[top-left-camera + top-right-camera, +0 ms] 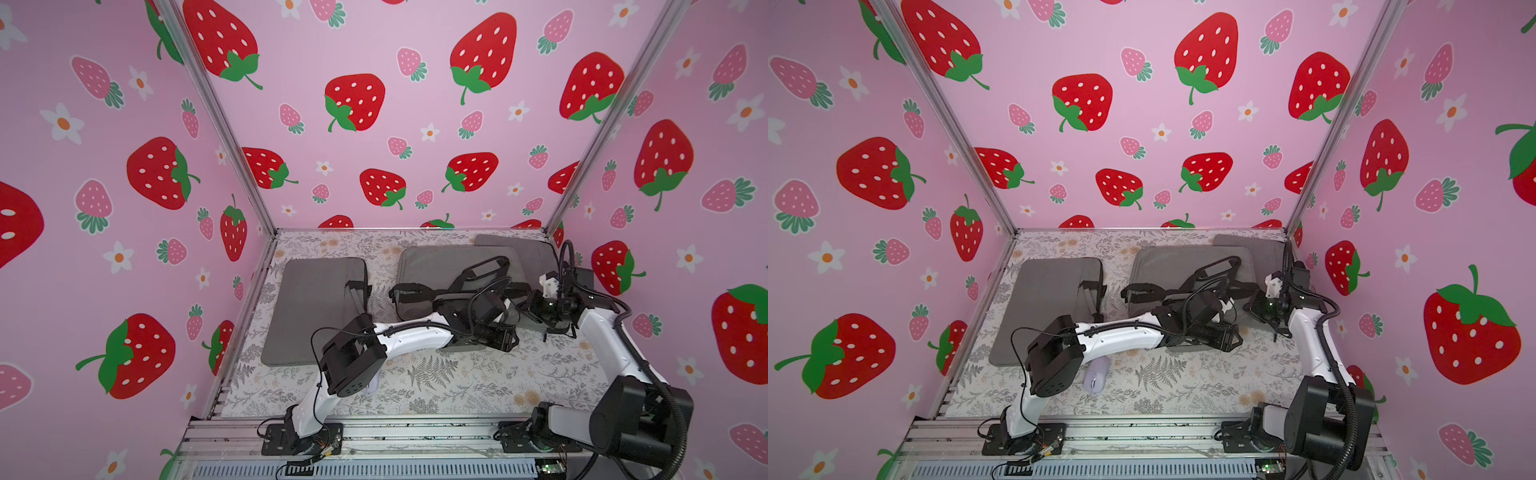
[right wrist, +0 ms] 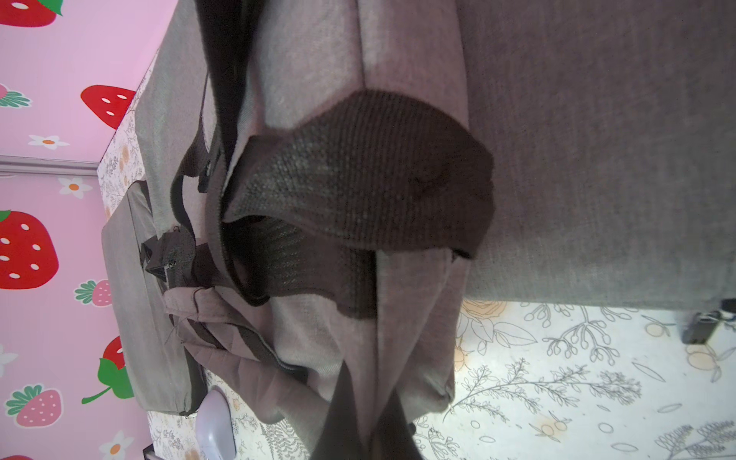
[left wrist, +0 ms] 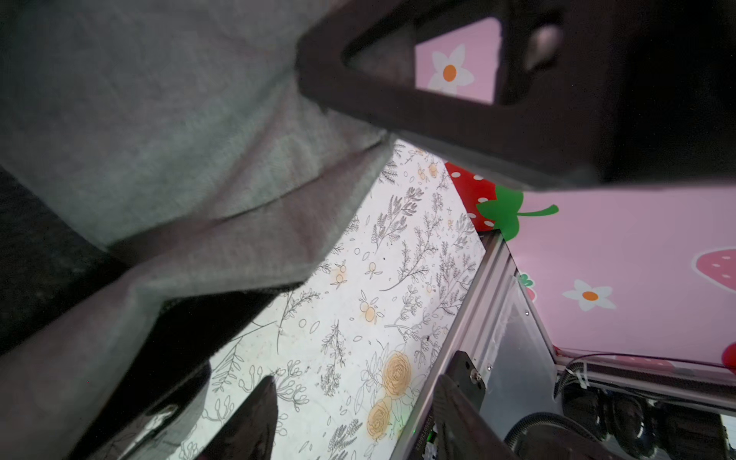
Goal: Put the mouse into the laptop bag
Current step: Zip the zipper on the zippered laptop bag.
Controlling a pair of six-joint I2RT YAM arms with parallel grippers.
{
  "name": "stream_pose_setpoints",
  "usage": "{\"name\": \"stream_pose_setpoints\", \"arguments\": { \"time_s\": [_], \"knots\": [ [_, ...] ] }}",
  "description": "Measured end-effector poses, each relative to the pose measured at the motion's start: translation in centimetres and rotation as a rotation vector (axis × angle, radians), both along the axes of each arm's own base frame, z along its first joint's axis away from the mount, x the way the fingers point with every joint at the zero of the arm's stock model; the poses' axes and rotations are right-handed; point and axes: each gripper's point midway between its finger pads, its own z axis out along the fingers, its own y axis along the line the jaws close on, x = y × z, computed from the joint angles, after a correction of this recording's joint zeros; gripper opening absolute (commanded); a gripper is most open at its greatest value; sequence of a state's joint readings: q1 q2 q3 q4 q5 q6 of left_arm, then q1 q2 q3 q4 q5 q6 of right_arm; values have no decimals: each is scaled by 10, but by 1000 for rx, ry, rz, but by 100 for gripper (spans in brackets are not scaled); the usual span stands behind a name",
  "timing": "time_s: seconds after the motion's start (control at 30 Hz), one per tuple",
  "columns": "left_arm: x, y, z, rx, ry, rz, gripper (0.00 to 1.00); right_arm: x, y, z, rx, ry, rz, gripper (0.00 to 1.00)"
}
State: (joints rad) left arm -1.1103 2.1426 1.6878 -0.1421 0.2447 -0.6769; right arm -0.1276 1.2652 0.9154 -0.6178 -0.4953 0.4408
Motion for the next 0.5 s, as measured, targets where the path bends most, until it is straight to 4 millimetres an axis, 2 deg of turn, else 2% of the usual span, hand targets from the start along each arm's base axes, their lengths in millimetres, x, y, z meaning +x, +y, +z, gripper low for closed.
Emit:
{"name": "stream_pose_setpoints", "arguments": {
  "time_s": [0.3, 0.5],
  "knots": [
    [19, -9, -7, 41, -26, 53, 61, 1, 3, 5, 18, -3, 11, 0],
    [31, -31, -3, 36, -31, 63, 57, -1, 4, 13, 31, -26, 13, 0]
  ]
}}
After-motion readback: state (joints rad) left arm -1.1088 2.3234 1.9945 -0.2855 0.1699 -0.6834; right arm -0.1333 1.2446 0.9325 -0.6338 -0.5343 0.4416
